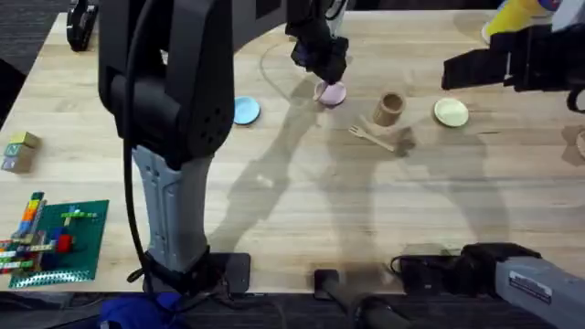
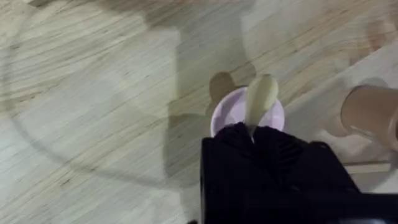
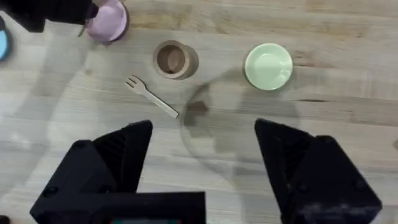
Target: Pick up a utensil and set it on the pink plate, then put the other utensil in the container.
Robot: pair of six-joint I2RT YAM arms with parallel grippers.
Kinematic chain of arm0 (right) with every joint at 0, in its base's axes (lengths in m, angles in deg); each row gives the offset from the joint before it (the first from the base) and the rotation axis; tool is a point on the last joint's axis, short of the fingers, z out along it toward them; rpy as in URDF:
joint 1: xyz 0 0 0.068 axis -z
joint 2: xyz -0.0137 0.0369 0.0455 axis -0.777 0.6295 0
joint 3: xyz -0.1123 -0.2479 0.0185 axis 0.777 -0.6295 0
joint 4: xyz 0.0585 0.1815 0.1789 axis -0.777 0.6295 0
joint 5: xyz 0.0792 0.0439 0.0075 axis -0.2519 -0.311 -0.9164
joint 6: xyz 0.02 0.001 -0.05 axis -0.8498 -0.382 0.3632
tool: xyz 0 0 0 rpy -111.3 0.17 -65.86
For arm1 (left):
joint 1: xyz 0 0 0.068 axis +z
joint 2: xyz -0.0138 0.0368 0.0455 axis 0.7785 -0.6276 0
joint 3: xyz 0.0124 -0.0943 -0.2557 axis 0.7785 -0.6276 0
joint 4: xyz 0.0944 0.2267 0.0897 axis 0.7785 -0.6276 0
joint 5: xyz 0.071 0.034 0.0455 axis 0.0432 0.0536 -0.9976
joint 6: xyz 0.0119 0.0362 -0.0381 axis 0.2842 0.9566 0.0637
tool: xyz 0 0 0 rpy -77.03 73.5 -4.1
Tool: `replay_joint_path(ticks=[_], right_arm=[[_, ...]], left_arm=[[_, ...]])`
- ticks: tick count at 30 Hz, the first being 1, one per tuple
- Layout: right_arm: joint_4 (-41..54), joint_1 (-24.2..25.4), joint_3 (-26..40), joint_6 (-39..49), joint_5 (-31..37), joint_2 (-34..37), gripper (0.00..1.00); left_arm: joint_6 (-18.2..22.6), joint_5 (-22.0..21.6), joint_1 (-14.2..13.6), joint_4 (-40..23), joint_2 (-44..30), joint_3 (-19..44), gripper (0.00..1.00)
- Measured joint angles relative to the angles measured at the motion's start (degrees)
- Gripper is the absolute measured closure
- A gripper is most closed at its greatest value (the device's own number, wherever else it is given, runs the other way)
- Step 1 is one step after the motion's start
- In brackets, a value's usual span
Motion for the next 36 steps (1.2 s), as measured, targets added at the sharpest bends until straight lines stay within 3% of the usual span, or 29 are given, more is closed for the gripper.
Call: replay_joint_path(ticks=[16, 19, 22, 24, 29, 33, 36], right_arm=[[0.0, 0.0, 0.0, 0.0, 0.0, 0.0, 0.004], [0.0, 0.0, 0.0, 0.0, -0.02, 0.0, 0.003], [0.0, 0.0, 0.0, 0.0, -0.02, 0.0, 0.003], [0.0, 0.0, 0.0, 0.0, -0.01, 0.0, 0.003], [0.0, 0.0, 0.0, 0.0, 0.0, 0.0, 0.004], [0.0, 0.0, 0.0, 0.0, -0.02, 0.0, 0.004], [0.0, 0.0, 0.0, 0.0, -0.02, 0.0, 0.004]], left_arm=[[-1.56, 0.85, 0.0, 1.37, -2.45, 0.04, 0.932], [-1.7, 0.86, 0.0, 1.37, -2.44, 0.04, 0.771], [-1.81, 1.0, 0.0, 1.4, -2.46, 0.04, 0.451], [-1.93, 1.11, 0.0, 1.45, -2.46, 0.04, 0.293], [-2.15, 1.24, 0.0, 1.57, -2.46, 0.04, 0.143], [-2.17, 1.24, 0.0, 1.57, -2.46, 0.04, 0.117], [-2.27, 1.26, 0.0, 1.55, -2.46, 0.04, 0.042]])
